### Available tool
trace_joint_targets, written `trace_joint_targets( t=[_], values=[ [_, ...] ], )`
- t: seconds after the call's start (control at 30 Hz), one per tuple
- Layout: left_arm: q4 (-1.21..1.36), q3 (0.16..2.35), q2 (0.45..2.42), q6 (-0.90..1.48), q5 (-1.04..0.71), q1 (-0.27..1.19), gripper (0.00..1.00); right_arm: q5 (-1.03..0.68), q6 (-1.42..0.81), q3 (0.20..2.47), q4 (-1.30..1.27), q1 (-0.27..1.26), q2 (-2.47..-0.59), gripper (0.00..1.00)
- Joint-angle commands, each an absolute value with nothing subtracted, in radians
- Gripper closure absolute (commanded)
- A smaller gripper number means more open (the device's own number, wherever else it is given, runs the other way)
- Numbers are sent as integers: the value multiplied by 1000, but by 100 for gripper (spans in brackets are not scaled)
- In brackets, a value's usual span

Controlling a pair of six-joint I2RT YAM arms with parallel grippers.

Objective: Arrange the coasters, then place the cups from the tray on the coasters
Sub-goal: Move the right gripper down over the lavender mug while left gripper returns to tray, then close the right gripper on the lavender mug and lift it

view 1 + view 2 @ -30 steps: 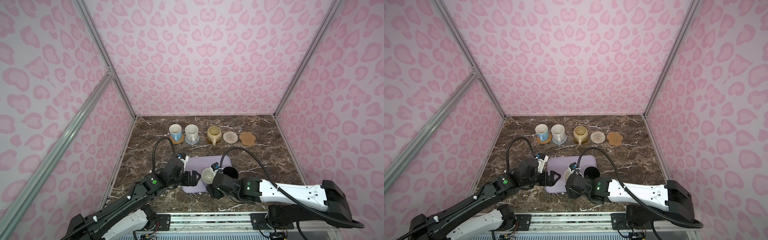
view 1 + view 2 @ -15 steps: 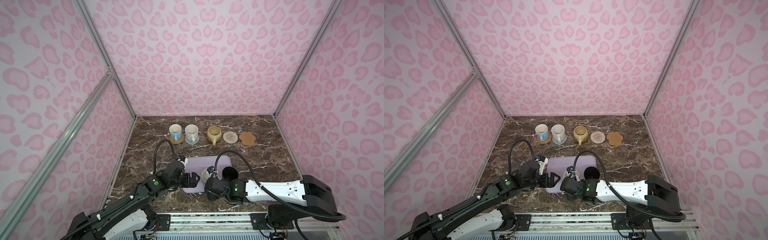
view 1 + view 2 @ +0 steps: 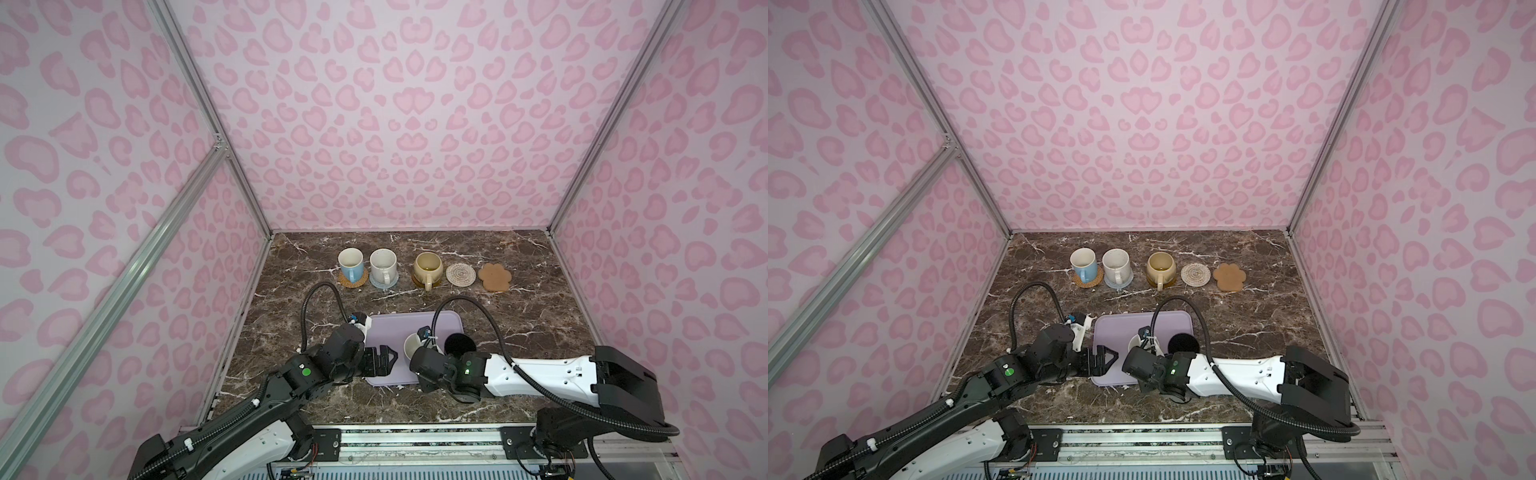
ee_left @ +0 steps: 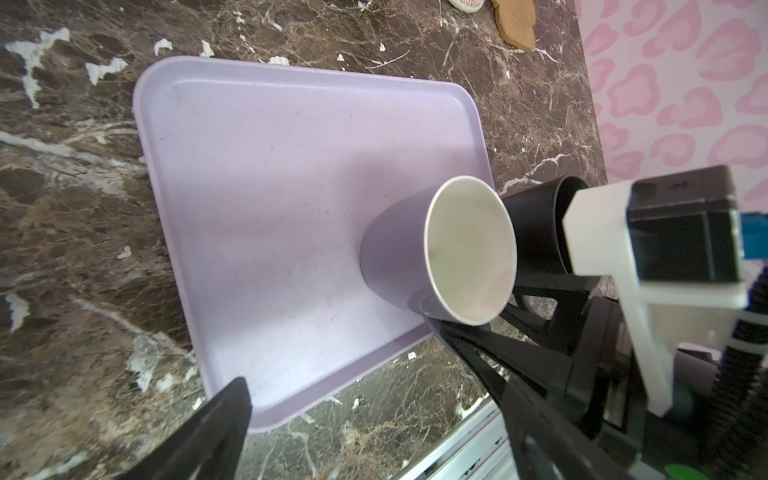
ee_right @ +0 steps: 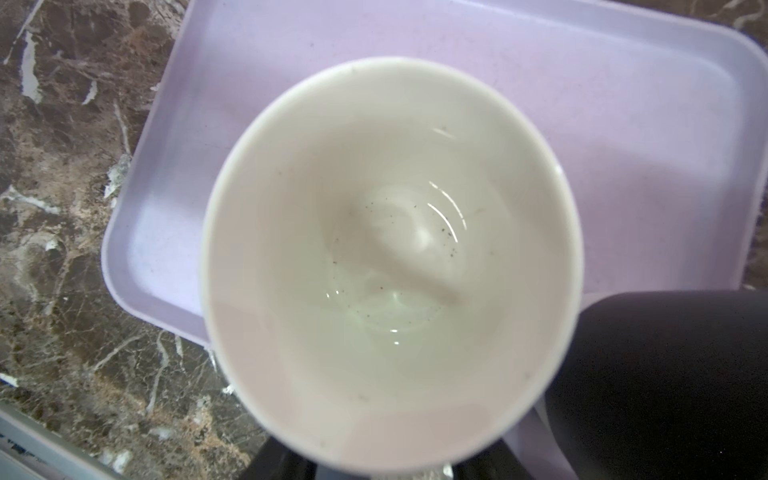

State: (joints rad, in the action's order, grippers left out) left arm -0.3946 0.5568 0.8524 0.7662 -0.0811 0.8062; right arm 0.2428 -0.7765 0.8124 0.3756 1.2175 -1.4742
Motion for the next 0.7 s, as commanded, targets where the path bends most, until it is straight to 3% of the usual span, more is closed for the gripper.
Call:
trace_joint_targets(
  t=[0.0, 0.67],
  values=[
    [-383, 567, 869, 775, -77, 808, 4, 275, -745, 809, 312, 1218, -1500, 53],
    [-399, 565, 854, 806, -30, 836, 4, 352, -742, 863, 355, 1217, -1581, 78]
  ],
)
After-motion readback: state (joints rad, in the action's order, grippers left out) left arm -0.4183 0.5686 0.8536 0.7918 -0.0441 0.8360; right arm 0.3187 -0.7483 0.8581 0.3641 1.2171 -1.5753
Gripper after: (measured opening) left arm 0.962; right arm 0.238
